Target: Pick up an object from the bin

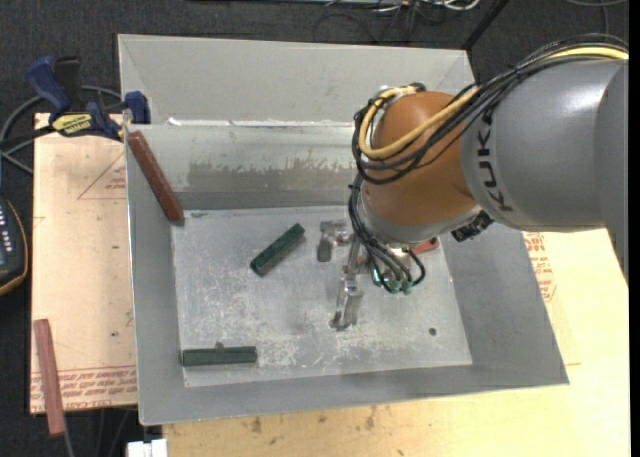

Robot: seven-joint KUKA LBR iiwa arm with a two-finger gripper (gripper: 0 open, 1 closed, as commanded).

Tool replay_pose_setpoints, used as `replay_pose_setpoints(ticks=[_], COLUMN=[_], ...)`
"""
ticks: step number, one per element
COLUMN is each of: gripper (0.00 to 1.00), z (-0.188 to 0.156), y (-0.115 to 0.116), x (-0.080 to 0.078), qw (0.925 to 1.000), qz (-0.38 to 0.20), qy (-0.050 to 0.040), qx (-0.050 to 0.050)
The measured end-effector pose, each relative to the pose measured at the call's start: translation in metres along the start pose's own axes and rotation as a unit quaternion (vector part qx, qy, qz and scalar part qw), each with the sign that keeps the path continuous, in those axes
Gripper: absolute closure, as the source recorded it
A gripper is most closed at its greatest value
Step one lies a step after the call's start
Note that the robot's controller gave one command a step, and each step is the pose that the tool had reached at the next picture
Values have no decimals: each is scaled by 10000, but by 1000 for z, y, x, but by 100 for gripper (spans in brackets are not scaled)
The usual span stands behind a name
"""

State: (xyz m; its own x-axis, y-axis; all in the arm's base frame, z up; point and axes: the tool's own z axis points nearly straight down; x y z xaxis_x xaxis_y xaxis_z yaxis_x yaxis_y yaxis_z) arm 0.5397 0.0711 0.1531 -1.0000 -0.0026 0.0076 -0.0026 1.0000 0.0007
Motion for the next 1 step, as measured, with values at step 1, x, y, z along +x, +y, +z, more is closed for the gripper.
replay_pose_setpoints(ticks=[1], gripper=[0], z=[49], y=[28], x=[-46], qw=[9990], qz=[-449], qy=[-46], qx=[-4])
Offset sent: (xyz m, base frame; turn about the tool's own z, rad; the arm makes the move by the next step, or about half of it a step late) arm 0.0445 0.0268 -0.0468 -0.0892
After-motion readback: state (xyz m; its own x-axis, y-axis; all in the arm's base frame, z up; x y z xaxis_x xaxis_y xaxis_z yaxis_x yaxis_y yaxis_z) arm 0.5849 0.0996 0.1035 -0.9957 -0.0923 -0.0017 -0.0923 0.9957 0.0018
